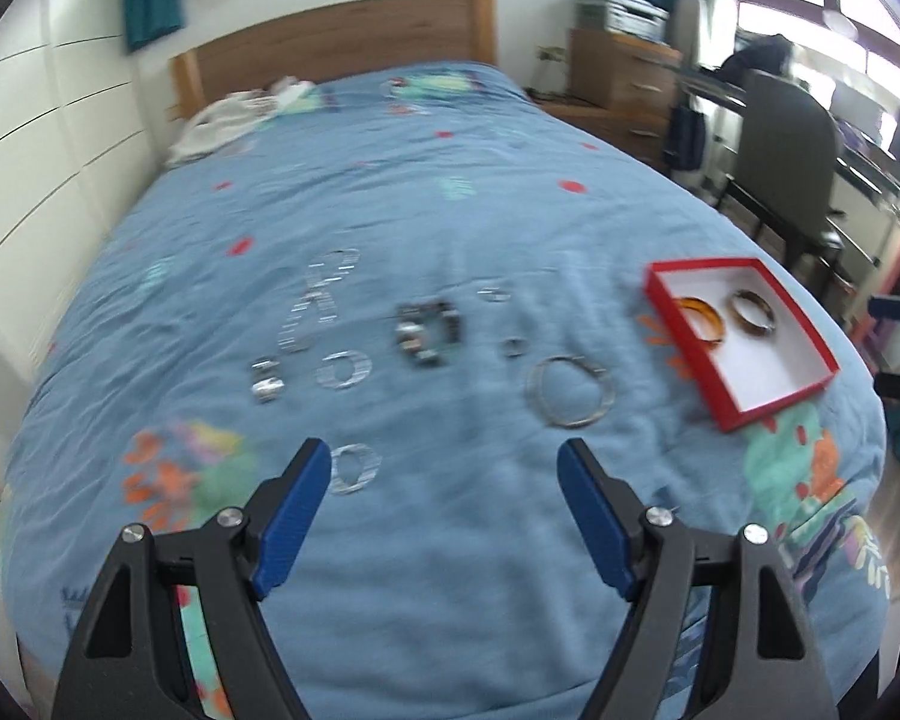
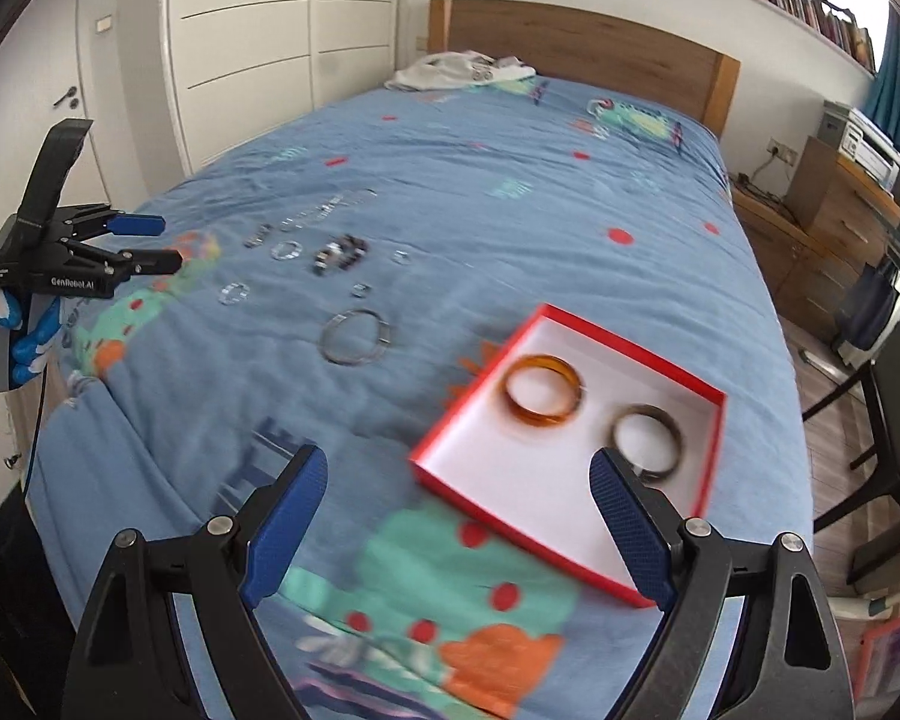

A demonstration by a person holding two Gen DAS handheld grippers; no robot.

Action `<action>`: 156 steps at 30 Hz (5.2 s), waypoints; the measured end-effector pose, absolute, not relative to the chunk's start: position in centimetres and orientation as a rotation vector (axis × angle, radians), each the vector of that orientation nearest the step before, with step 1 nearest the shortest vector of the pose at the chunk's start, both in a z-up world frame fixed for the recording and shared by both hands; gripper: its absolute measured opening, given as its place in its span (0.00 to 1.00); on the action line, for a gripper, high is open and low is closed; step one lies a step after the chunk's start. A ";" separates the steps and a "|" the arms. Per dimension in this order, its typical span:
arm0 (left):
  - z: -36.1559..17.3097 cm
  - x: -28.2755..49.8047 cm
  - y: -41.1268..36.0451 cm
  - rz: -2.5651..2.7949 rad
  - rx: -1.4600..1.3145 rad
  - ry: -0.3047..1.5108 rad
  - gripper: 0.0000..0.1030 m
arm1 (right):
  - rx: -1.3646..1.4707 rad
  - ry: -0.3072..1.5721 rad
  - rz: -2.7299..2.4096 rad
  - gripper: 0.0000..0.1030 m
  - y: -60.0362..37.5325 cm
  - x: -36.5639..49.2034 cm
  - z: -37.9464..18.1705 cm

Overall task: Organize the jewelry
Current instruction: 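Withdraw both tools from the box back over the jewelry, then grasp the twisted silver hoop with the left tool while the right tool grasps the large silver hoop, then carry both silver hoops into the red box and open both tools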

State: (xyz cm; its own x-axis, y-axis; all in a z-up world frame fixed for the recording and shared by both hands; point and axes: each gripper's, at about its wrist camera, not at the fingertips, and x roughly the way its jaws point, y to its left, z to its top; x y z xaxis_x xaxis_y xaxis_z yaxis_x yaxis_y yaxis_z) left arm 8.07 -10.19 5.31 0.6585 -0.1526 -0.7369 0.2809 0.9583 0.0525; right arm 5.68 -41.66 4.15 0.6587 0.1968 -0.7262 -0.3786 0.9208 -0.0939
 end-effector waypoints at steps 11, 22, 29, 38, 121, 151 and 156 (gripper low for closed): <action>4.6 6.2 -0.4 -0.086 0.053 0.802 0.74 | -0.211 0.758 0.375 0.86 -34.6 5.0 4.6; -0.6 8.7 1.1 -0.078 -0.023 0.871 0.74 | -0.095 0.778 0.314 0.86 -31.5 8.3 0.9; -3.7 12.0 -0.9 -0.119 -0.018 0.923 0.74 | -0.043 0.823 0.263 0.86 -29.5 12.0 -2.7; -7.3 16.5 -2.6 -0.126 -0.006 0.981 0.74 | 0.015 0.896 0.184 0.91 -28.5 18.4 -6.8; -5.3 14.2 -40.8 -0.699 0.389 0.933 0.37 | -0.138 1.033 0.268 0.69 -52.7 15.1 -6.6; -8.3 15.1 -42.2 -0.787 0.508 1.013 0.41 | -0.375 1.199 0.391 0.69 -51.4 16.6 -8.4; -7.5 14.8 -41.8 -0.792 0.473 1.025 0.42 | -0.354 1.167 0.365 0.73 -52.5 15.4 -6.8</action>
State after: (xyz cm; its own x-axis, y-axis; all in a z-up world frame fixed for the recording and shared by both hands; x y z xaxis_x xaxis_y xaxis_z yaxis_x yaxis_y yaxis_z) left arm 14.79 -41.79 -7.48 0.2858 -0.3579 -0.8889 0.7701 0.6378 -0.0091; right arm 15.44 -52.52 -6.78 0.3477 0.0939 -0.9329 -0.4547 0.8870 -0.0802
